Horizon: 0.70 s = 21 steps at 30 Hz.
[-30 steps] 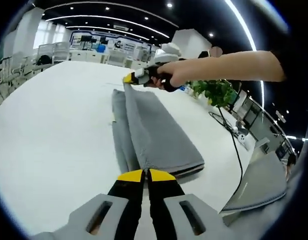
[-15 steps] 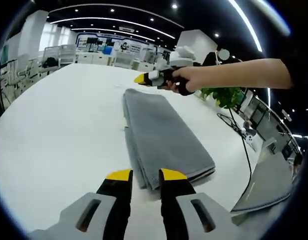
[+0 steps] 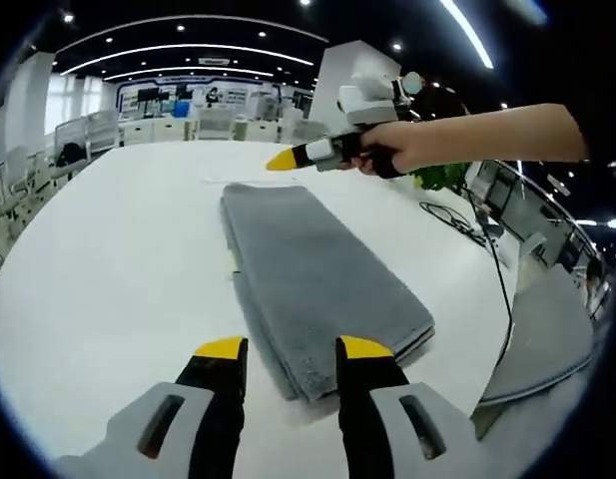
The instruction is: Fold the towel on the table until its edges align and the towel forms a compact rectangular stack.
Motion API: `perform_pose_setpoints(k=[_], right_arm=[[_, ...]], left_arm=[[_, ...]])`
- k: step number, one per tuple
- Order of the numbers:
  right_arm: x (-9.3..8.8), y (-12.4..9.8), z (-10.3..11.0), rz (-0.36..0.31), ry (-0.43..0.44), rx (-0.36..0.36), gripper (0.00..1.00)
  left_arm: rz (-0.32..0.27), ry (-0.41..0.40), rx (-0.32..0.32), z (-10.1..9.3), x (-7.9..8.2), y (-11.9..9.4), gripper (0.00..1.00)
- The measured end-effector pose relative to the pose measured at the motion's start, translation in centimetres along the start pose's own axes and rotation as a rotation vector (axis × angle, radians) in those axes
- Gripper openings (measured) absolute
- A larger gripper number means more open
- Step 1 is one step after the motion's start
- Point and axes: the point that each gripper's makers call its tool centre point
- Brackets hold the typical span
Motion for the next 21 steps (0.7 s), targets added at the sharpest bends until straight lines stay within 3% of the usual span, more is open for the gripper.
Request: perform_pose_setpoints(k=[8, 11, 16, 19, 21], right_arm=[[-3.3, -3.6, 0.7, 0.061, -0.067, 0.009, 0.31], [-4.5, -4.6, 1.0, 0.091, -0.083, 0.013, 0.32], [-6.1, -5.9, 2.2, 0.119, -0.103, 0.034, 0.36], [-7.2, -6.6, 3.2, 0.145, -0.146, 0.065, 0.38], [-8.0, -7.2, 3.6, 0.184, -0.223, 0.085, 0.38]], left_arm=[[0.027, 0.113, -0.067, -0.9, 0.9, 0.3, 0.39], [0.05, 0.174, -0.129, -1.9, 1.2, 0.2, 0.39], [0.081, 0.266, -0.179, -2.2, 0.9, 0.3, 0.43], [0.122, 0.342, -0.238, -2.7, 0.4, 0.4, 0.43], [0.125, 0.394, -0.241, -2.7, 0.4, 0.5, 0.42]])
Point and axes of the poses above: the point that each gripper's makers call its tool centre point, and the gripper's own axes: y roughly forward along the fingers, z roughly to its left, x roughly out of its top, and after that the axes turned 7 degrees about -z, right-handed
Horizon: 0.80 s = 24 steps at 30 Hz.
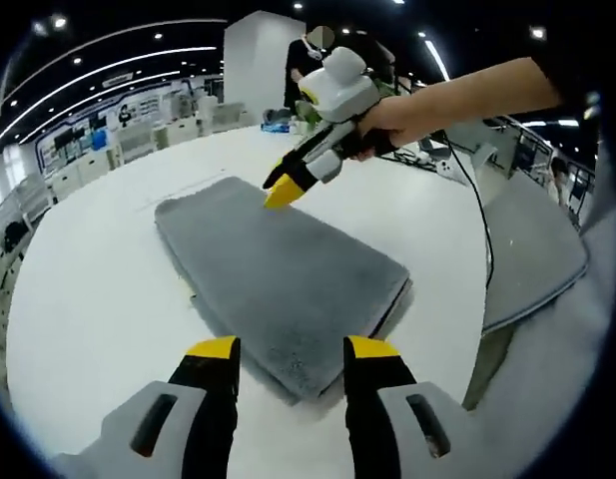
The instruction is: Fold the towel on the table until its edges align and the towel forms a compact rectangular stack.
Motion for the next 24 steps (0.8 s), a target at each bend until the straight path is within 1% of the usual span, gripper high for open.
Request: perform_pose_setpoints(k=[1, 2, 4, 6, 8, 9, 12, 15, 17, 21, 24], right_arm=[[-0.3, -0.3, 0.5, 0.013, -0.043, 0.007, 0.38], [-0.4, -0.4, 1.0, 0.015, -0.053, 0.015, 0.38], [-0.7, -0.7, 1.9, 0.014, -0.047, 0.032, 0.38], [-0.9, -1.0, 2.9, 0.021, -0.061, 0.048, 0.39], [-1.5, -1.1, 3.3, 0.031, -0.073, 0.062, 0.39], [-1.7, -1.4, 3.8, 0.033, -0.078, 0.069, 0.39], [-1.9, -2.0, 5.2, 0.036, -0.088, 0.094, 0.39], [-2.3, -2.4, 5.2, 0.05, -0.117, 0.112, 0.39], [-2.5, -2.6, 5.8, 0.053, -0.125, 0.124, 0.39], [-3.1, -2.8, 5.6, 0.054, -0.1, 0.113, 0.39], [-3.7, -3.0, 5.3, 0.062, -0.085, 0.103, 0.38]], left_arm=[[0.006, 0.017, -0.011, -0.2, -0.1, 0.1, 0.42], [0.007, 0.013, -0.017, -0.3, -0.1, 0.1, 0.42], [0.011, 0.019, -0.03, -0.6, -0.2, 0.3, 0.43], [0.017, 0.034, -0.046, -0.9, -0.3, 0.4, 0.43], [0.032, 0.068, -0.06, -1.2, -0.6, 0.5, 0.43], [0.041, 0.087, -0.067, -1.4, -0.8, 0.6, 0.43], [0.047, 0.107, -0.084, -2.0, -1.0, 0.7, 0.42], [0.06, 0.15, -0.096, -2.3, -1.2, 0.8, 0.42], [0.062, 0.151, -0.102, -2.5, -1.3, 0.9, 0.42], [0.05, 0.122, -0.096, -2.6, -1.0, 1.0, 0.42], [0.063, 0.147, -0.093, -2.4, -1.2, 1.1, 0.41]])
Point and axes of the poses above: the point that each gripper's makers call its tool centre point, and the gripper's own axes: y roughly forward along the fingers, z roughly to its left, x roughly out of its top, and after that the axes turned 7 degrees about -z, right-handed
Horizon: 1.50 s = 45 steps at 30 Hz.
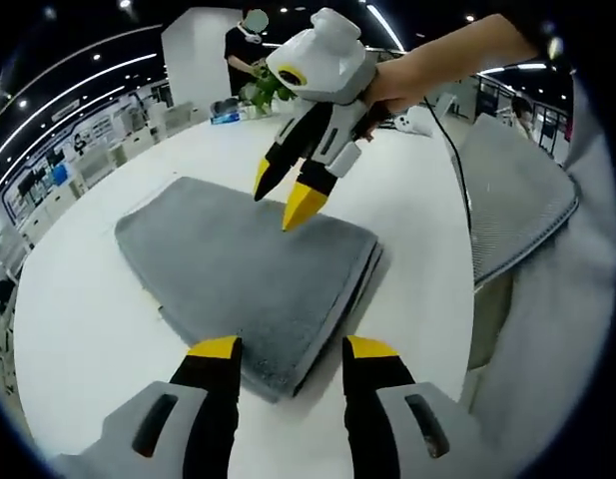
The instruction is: Fold the towel on the table until its edges align and the towel forms a compact rectangular stack.
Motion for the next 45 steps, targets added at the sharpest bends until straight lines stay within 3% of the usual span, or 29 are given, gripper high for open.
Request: perform_pose_setpoints(k=[4, 6, 11, 17, 19, 21, 25, 30, 38, 45], right_arm=[[-0.5, -0.1, 0.1, 0.007, -0.005, 0.001, 0.37], [-1.0, -0.3, -0.5, 0.014, -0.003, -0.034, 0.34], [-2.2, -0.2, -1.8, 0.023, 0.122, -0.125, 0.31], [-1.9, -0.3, -0.7, 0.014, 0.095, -0.112, 0.31], [-1.2, -0.5, 0.2, -0.011, 0.061, -0.079, 0.31], [-0.9, -0.7, 1.0, -0.019, 0.042, -0.057, 0.31], [-0.8, -0.8, 2.8, -0.036, -0.006, -0.011, 0.31], [-1.0, -0.7, 5.0, -0.028, -0.075, 0.057, 0.31], [-0.8, -1.3, 6.9, -0.041, -0.092, 0.109, 0.3], [-1.7, -1.4, 9.1, -0.029, -0.106, 0.173, 0.3]], left_arm=[[0.01, 0.0, -0.011, -0.2, -0.4, 0.4, 0.4], [0.016, 0.003, -0.009, -0.2, -0.6, 0.5, 0.4], [0.042, 0.012, -0.015, -0.5, -1.4, 1.1, 0.39], [0.07, 0.046, -0.015, -0.7, -1.7, 1.3, 0.38], [0.075, 0.06, -0.012, -0.6, -1.7, 1.3, 0.37], [0.035, 0.177, 0.038, 0.2, -0.6, 1.2, 0.33], [0.025, 0.228, -0.024, -1.2, 0.0, 1.2, 0.31], [0.074, 0.337, -0.073, -2.1, -0.6, 1.7, 0.27], [0.07, 0.285, -0.082, -1.4, -0.6, 2.4, 0.25], [0.076, 0.261, -0.12, -1.6, -0.9, 2.8, 0.25]])
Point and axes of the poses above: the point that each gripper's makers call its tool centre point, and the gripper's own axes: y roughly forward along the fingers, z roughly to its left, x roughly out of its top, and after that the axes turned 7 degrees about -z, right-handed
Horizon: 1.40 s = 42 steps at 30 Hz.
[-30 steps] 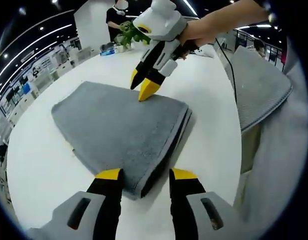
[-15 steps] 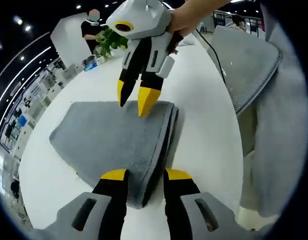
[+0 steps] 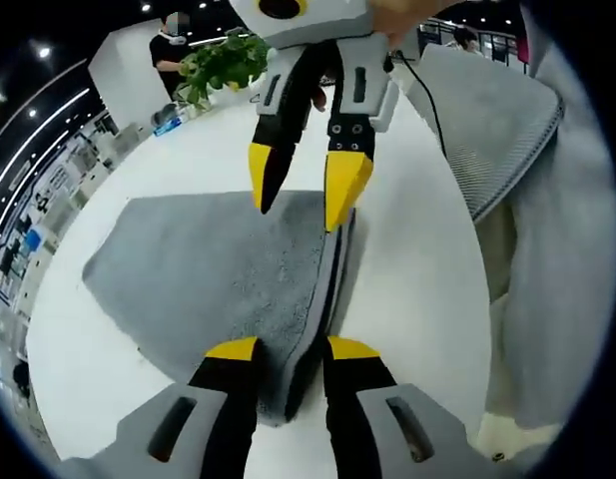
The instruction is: Fold the towel on the table until its edges align and the towel forms a compact rectangular stack.
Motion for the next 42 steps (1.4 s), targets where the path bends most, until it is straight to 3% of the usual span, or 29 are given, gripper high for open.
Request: perform_pose_setpoints(k=[6, 11, 16, 21, 29, 33, 36, 42], right_arm=[[-2.1, 0.7, 1.4, 0.079, -0.072, 0.039, 0.31], [-3.1, 1.3, 1.2, 0.11, -0.186, 0.039, 0.3], [-2.9, 1.6, 0.2, 0.092, -0.216, 0.003, 0.2], [-2.8, 1.5, 0.0, 0.107, -0.218, -0.006, 0.14], [-2.3, 1.0, 0.0, 0.115, -0.206, -0.025, 0.09], [-2.3, 0.9, -0.1, 0.121, -0.174, -0.012, 0.08], [-2.5, 1.0, -0.2, 0.112, -0.052, 0.007, 0.07], [-2.9, 0.6, 1.3, 0.108, -0.036, 0.023, 0.07]], left_arm=[[-0.009, -0.055, -0.04, 0.0, -0.1, 0.1, 0.26], [0.018, 0.016, -0.08, -0.3, 0.1, 0.3, 0.25], [-0.003, -0.006, -0.102, -0.1, -0.1, 0.3, 0.25], [-0.032, 0.0, -0.066, 0.0, 0.2, 0.7, 0.19], [0.003, 0.064, -0.02, 0.2, 0.6, 1.7, 0.09], [0.018, 0.025, -0.016, 0.3, 0.4, 1.5, 0.09], [0.018, -0.003, 0.002, 0.0, 0.3, 1.4, 0.08], [0.005, -0.039, -0.003, -1.4, 0.3, 0.6, 0.08]])
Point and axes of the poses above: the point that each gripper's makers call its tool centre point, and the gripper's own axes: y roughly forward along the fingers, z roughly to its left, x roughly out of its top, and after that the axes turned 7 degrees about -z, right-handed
